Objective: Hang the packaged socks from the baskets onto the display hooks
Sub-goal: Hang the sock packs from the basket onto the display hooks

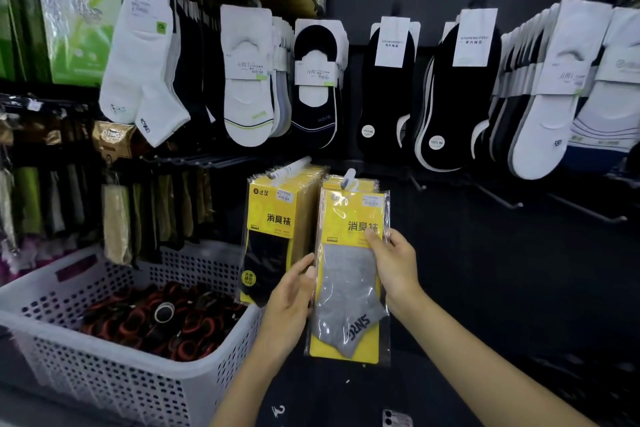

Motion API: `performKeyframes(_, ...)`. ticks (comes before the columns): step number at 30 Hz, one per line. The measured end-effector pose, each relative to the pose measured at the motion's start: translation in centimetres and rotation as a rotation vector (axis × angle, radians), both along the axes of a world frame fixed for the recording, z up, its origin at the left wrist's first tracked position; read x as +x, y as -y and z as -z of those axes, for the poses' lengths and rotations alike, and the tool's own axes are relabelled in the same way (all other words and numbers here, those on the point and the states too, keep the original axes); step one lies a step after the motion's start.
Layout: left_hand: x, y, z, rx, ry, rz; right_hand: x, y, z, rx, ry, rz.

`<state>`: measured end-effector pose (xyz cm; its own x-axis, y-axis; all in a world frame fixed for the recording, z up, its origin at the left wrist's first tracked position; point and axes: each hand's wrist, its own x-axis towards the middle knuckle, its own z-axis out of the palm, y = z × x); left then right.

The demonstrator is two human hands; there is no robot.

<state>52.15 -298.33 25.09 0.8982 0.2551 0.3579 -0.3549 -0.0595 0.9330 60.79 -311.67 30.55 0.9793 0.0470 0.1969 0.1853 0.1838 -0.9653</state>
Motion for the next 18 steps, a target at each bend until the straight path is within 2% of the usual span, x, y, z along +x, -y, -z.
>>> performKeyframes(6, 1.6, -0.8, 1.0, 0.014, -0.046, -0.024, 1.8, -1.4, -0.1, -0.08, -0.011, 0.014)
performKeyframes(18, 6.9, -0.3, 2.3, 0.086, -0.209, -0.122, 5.6, -0.7, 4.5, -0.115, -0.236, 0.087)
